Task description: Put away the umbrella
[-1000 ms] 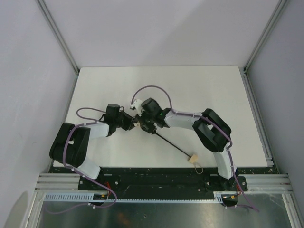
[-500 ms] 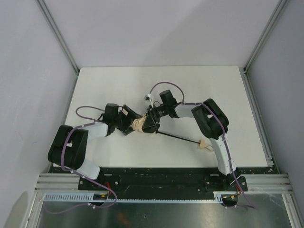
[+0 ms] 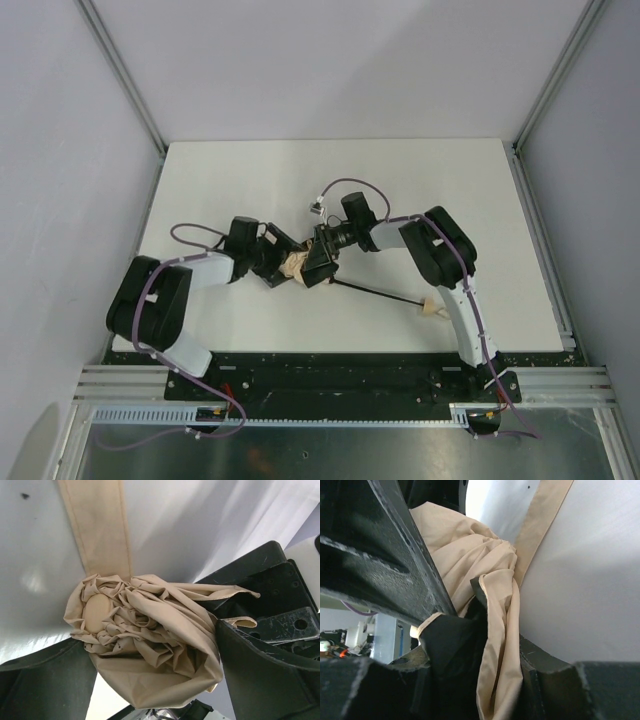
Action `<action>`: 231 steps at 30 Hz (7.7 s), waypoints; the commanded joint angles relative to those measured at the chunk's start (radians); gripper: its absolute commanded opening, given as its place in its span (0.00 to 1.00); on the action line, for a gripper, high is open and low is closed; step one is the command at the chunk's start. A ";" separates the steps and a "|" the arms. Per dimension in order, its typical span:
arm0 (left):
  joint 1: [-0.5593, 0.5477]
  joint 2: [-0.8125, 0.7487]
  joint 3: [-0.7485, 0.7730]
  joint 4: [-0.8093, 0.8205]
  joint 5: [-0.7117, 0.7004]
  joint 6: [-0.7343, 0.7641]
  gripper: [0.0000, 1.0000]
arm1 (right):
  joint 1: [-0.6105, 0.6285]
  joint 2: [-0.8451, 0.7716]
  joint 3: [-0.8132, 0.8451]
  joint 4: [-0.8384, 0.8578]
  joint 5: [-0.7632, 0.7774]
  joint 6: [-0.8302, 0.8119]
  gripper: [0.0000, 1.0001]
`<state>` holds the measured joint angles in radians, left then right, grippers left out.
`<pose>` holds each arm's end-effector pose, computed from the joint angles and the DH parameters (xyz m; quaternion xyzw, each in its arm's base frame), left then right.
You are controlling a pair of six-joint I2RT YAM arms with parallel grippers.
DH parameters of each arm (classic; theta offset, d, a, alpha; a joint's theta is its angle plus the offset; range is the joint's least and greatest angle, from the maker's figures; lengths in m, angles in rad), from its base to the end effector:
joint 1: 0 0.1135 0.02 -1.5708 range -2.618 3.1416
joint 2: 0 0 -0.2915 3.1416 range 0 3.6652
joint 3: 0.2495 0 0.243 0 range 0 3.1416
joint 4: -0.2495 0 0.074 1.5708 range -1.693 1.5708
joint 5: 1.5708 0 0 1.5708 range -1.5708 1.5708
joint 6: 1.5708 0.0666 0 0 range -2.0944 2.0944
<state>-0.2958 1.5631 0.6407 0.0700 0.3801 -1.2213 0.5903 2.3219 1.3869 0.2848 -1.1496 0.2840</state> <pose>0.2771 -0.1103 0.1513 -0.3510 0.8523 -0.3658 0.1289 0.3713 0.3219 0.1115 -0.3534 0.7063 0.5991 0.1316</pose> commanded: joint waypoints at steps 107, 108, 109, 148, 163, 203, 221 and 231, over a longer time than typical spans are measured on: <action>-0.112 -0.740 -0.052 0.117 0.184 0.518 0.99 | -0.139 -0.816 -0.276 -0.152 0.091 0.128 0.00; -0.114 -0.721 -0.040 0.120 0.217 0.535 0.99 | -0.139 -0.816 -0.276 -0.113 0.085 0.171 0.00; -0.118 -0.700 -0.028 0.122 0.244 0.551 0.99 | -0.139 -0.817 -0.275 -0.075 0.077 0.214 0.00; -0.256 -0.729 -0.164 0.201 0.009 0.428 0.00 | -0.073 -0.777 -0.317 0.402 0.333 0.876 0.00; -0.202 -0.755 -0.129 -0.111 -0.114 0.506 0.69 | -0.165 -0.802 -0.215 -0.204 0.325 0.166 0.00; 0.076 -0.866 -0.327 -0.389 -0.114 -0.175 0.95 | 0.276 -0.232 -0.141 -0.382 0.479 -0.457 0.00; -0.038 -0.508 -0.324 0.112 -0.161 -0.214 0.99 | 0.140 -0.092 -0.100 -0.271 0.180 -0.293 0.00; -0.134 -0.336 -0.411 0.295 -0.444 -0.093 0.90 | 0.141 -0.037 -0.054 -0.207 0.039 -0.167 0.00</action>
<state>-0.4156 1.1557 0.2630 0.2310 0.1135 -1.3994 0.7116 2.2147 1.3312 0.0971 -1.0615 0.0921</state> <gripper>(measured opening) 0.925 0.385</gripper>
